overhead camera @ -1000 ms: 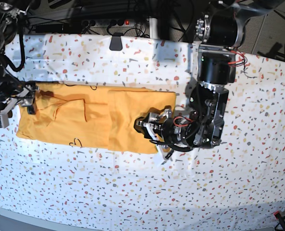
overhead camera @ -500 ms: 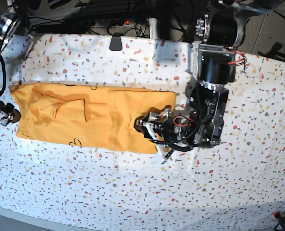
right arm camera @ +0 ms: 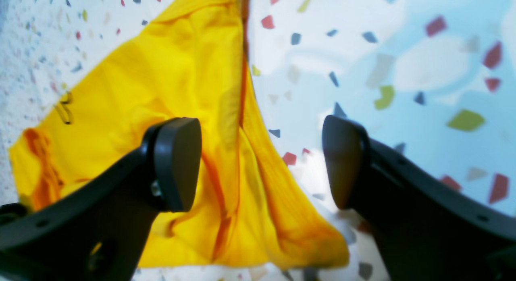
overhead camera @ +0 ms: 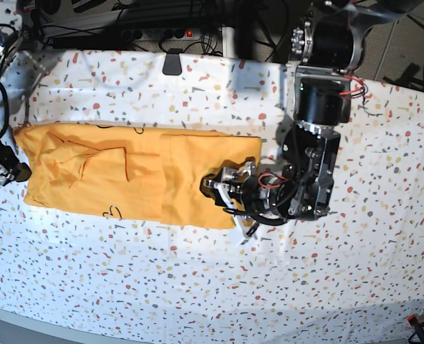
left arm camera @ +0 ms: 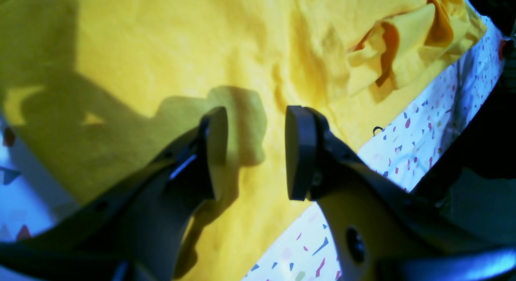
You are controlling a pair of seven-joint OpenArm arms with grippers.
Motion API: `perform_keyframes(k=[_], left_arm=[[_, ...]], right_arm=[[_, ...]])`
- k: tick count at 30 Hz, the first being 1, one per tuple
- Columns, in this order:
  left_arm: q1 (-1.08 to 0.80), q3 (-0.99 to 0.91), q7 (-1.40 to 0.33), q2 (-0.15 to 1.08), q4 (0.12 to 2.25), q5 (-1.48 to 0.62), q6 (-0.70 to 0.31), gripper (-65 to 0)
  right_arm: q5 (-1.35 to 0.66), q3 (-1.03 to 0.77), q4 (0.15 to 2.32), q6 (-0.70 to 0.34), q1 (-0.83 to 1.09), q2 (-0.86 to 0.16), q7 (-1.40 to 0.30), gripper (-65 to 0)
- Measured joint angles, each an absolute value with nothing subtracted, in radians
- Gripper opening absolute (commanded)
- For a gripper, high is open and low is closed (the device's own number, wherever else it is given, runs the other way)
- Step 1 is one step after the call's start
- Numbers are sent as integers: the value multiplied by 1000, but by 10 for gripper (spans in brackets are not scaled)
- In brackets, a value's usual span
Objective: Fold the T-shirt properly
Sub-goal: 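Grasp the other strip end with the right gripper and fold it over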
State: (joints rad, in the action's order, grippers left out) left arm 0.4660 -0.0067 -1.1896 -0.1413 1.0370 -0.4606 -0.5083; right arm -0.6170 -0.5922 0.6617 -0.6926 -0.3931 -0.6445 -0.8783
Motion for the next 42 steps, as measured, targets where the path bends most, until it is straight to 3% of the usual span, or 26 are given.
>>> perform_keyframes(k=[4,12,20,22,27,28,36,42], left_arm=[[466,-7,-1190,-142,1037,-463,-509,-418],[466,-7,-1190,-141,1037,-463,-508,-418],[466,-7,-1216,-141,1037,-461,-509,-418],[466,-7,-1216,-142,1037,-461,-509,-418],[466,-7,-1217,-141,1037,-461,-508,-418],[466,-7,-1217,-141,1037,-461,-508,-418],[387,-7,-1174,-141,1039,-433,-510,-418],[352,-7,-1094,-146,1050,-385,-512,-418]], right_arm=[[-529,-545,667,-690,-392,-616,-826,-210],[-538,-423,676,-688,-401,-575,-787,-210],[-689,-404,678,-688,-402,-567,-932,-216],[-691,-404,678,-688,-404,-565,-944,-301],[-728,-403,672,-689,-398,-562,-960,-627],[-761,-403,671,-690,-396,-556,-968,-650],[-910,-397,691,-693,-401,-524,-1097,-650],[-1132,-397,828,-693,-402,-429,-1278,-650]])
